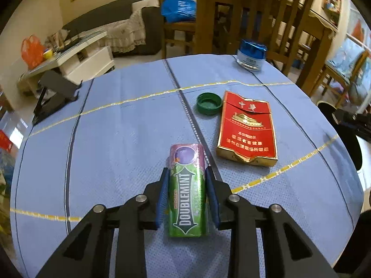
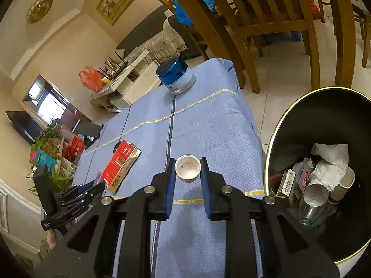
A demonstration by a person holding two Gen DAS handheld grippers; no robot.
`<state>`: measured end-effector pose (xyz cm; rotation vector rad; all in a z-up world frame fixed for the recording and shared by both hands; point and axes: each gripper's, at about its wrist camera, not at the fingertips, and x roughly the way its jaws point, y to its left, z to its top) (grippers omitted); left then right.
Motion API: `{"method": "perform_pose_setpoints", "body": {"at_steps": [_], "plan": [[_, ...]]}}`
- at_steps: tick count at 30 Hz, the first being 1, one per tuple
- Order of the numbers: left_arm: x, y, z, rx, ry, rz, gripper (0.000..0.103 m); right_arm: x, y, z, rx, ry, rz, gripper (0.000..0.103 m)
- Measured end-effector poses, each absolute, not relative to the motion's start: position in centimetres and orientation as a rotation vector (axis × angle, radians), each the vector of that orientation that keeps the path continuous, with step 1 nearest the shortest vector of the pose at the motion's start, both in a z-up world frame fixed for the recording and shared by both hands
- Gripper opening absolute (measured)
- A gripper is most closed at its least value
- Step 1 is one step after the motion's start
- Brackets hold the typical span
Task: Collect trash
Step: 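Grasp the small white cap with the right gripper while the left grasps the green Doublemint tube, then carry cap and Doublemint tube to the bin and open both grippers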
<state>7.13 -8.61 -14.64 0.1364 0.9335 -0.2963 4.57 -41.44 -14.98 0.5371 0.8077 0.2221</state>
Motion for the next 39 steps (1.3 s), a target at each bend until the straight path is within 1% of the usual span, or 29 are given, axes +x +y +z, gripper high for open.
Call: {"method": "perform_pose_setpoints", "body": {"at_steps": [6,10,14,21,27,30,32,33,35,37,38,39], "plan": [[6.0,-6.5,-14.2,0.071,0.95,-0.215,0.029,4.1,-42.2,-14.6,0.54,0.786,0.212,0.021],[4.9,-5.7,-12.1,0.068,0.897,-0.174,0.029,4.0,-42.2,-14.4,0.523,0.782,0.197,0.021],[4.4,-6.9,-9.7,0.071,0.848,-0.199,0.029,4.0,-42.0,-14.5,0.493,0.799,0.171,0.021],[4.4,-13.0,-7.8,0.123,0.815,-0.314,0.029,2.6,-43.3,-13.8,0.439,0.832,0.125,0.021],[4.5,-20.4,-7.5,0.166,0.812,-0.445,0.029,-0.7,-48.1,-11.6,0.422,0.758,-0.005,0.021],[3.9,-24.1,-7.5,0.202,0.807,-0.511,0.029,-1.3,-50.2,-13.6,0.435,0.753,-0.111,0.021],[3.5,-26.5,-7.5,0.229,0.802,-0.55,0.029,-1.1,-51.5,-15.7,0.489,0.819,-0.15,0.021],[3.4,-27.4,-7.5,0.235,0.802,-0.567,0.029,-1.4,-52.3,-15.6,0.53,0.792,-0.144,0.021],[3.1,-29.3,-7.6,0.254,0.801,-0.6,0.029,-1.9,-52.6,-14.5,0.476,0.74,-0.201,0.021],[2.8,-30.8,-7.7,0.271,0.797,-0.621,0.029,-1.9,-52.9,-14.6,0.493,0.732,-0.202,0.021],[2.7,-31.5,-7.8,0.28,0.796,-0.631,0.029,-1.7,-53.2,-15.1,0.51,0.748,-0.2,0.022],[2.5,-32.5,-7.9,0.291,0.794,-0.642,0.029,-1.6,-53.5,-15.5,0.52,0.767,-0.218,0.027]]}}
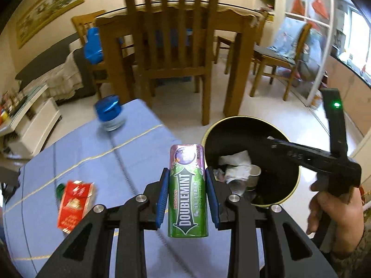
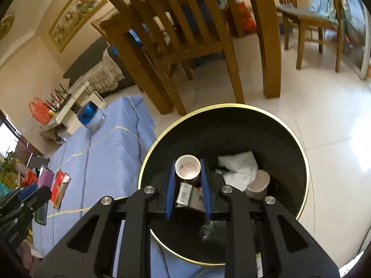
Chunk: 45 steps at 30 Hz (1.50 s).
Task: Collect trash
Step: 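Carry cap and Doublemint tube to the bin and open both grippers, then move both grippers back to the table toward the red cigarette pack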
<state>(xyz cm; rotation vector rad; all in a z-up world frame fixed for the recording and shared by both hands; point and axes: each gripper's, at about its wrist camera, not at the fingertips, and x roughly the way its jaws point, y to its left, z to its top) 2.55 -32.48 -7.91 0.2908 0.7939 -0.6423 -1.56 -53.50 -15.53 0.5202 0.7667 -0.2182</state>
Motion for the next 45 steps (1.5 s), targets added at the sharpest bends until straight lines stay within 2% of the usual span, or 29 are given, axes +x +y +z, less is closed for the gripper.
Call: {"method": "perform_pose_setpoints", "body": {"at_steps": [1,2,11,17,23,26,34,37,39,45], "plan": [[2.4,-32.9,-8.0,0.297,0.794,-0.65,0.029,-1.6,-54.0,-15.8,0.535,0.773,-0.239,0.05],[2.4,-33.5,-8.1,0.303,0.796,-0.656,0.029,-1.9,-54.3,-15.7,0.547,0.761,-0.263,0.068],[1.7,-37.3,-9.4,0.347,0.826,-0.708,0.029,-6.7,-57.7,-13.2,0.631,0.537,-0.415,0.085],[1.9,-40.4,-9.9,0.374,0.832,-0.733,0.029,-9.4,-60.2,-13.1,0.723,0.442,-0.503,0.089],[1.8,-42.4,-10.0,0.384,0.835,-0.761,0.029,-10.2,-61.0,-13.3,0.75,0.429,-0.536,0.091],[1.4,-42.7,-10.2,0.396,0.82,-0.765,0.041,-10.2,-61.0,-13.3,0.752,0.427,-0.539,0.091],[0.9,-42.1,-9.9,0.397,0.801,-0.785,0.045,-10.1,-61.1,-13.5,0.748,0.434,-0.542,0.092],[0.5,-41.1,-9.5,0.398,0.776,-0.775,0.057,-9.7,-60.9,-13.6,0.736,0.45,-0.546,0.092],[0.3,-40.0,-9.1,0.392,0.76,-0.759,0.074,-9.4,-60.8,-13.6,0.725,0.463,-0.548,0.093],[-0.1,-35.0,-8.9,0.363,0.751,-0.701,0.088,-8.1,-59.9,-13.6,0.682,0.512,-0.538,0.094]]}}
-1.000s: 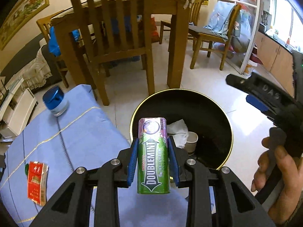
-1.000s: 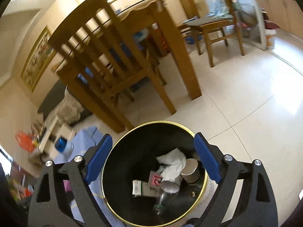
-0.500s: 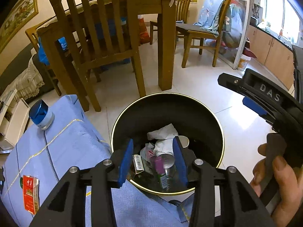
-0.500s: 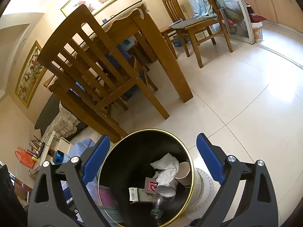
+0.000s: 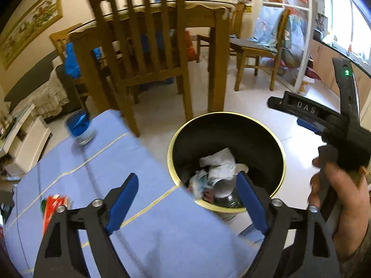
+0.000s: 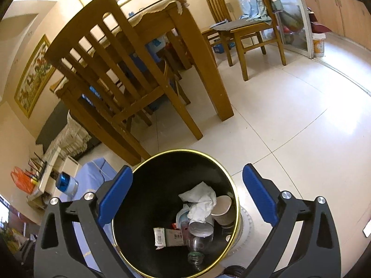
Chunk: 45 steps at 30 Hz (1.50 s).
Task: Collect trash
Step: 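Move both grippers back to the table toward the red cigarette pack, then grasp the red cigarette pack with the right gripper while the left grasps the green bottle cap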
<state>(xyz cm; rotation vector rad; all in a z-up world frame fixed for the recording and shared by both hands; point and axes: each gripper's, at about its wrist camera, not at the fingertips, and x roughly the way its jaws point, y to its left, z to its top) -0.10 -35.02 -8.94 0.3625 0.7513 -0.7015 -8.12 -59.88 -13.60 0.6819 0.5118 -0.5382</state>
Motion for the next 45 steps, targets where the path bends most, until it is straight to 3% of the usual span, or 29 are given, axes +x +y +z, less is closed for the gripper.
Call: {"method": "perform_pose_setpoints", "body": {"at_steps": [3,10,19,25,35,40,45], "plan": [[-0.1,-30.7,-8.8,0.321,0.747,-0.638,0.096,-7.4,-59.0,-13.5,0.639,0.533,-0.524,0.094],[0.9,-17.7,-9.3,0.239,0.754,-0.415,0.096,-3.8,-55.1,-14.0,0.509,0.664,-0.386,0.095],[3.1,-2.6,-10.9,0.086,0.798,-0.136,0.096,1.9,-39.5,-14.3,0.462,0.802,-0.006,0.097],[3.1,0.8,-11.0,0.024,0.785,-0.123,0.096,7.7,-27.2,-14.1,0.432,0.903,0.111,0.097],[3.0,2.3,-11.7,-0.035,0.789,-0.17,0.096,12.9,-18.2,-16.3,0.213,1.004,-0.123,0.097],[3.0,2.1,-11.8,-0.05,0.795,-0.191,0.096,12.2,-17.2,-17.0,0.05,0.992,-0.111,0.074],[3.4,0.9,-11.6,-0.055,0.806,-0.243,0.096,10.2,-20.7,-16.7,0.084,1.0,0.015,0.067]]}}
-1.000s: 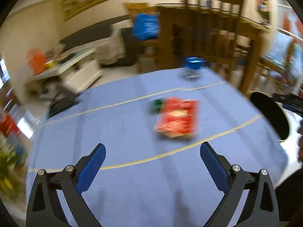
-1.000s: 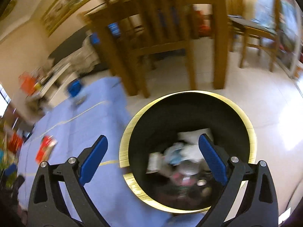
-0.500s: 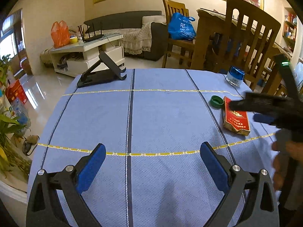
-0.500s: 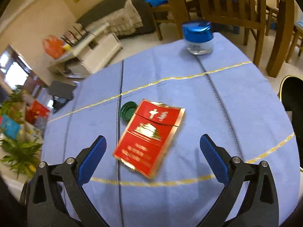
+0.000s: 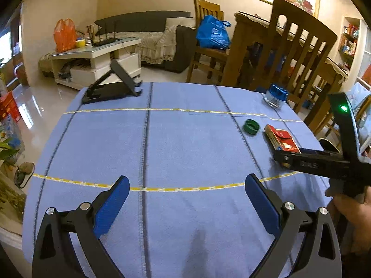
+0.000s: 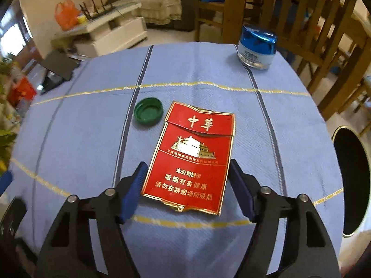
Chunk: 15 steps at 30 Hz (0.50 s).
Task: Collect trash
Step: 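Grasp the red cigarette pack with the right gripper while the left grasps the green bottle cap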
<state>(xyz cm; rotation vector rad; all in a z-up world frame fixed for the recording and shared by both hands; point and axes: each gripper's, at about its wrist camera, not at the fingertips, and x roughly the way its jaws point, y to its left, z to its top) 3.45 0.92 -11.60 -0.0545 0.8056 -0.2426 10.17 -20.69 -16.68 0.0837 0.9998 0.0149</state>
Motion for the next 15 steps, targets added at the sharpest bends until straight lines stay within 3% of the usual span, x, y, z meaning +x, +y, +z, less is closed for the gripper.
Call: {"method": "perform_pose_setpoints", "body": {"at_steps": [15], "plan": [[12.6,-12.5,-12.5,0.063,0.894,-0.432,0.093,3.6,-35.4,-13.9,0.231,0.881,0.027,0.065]]}}
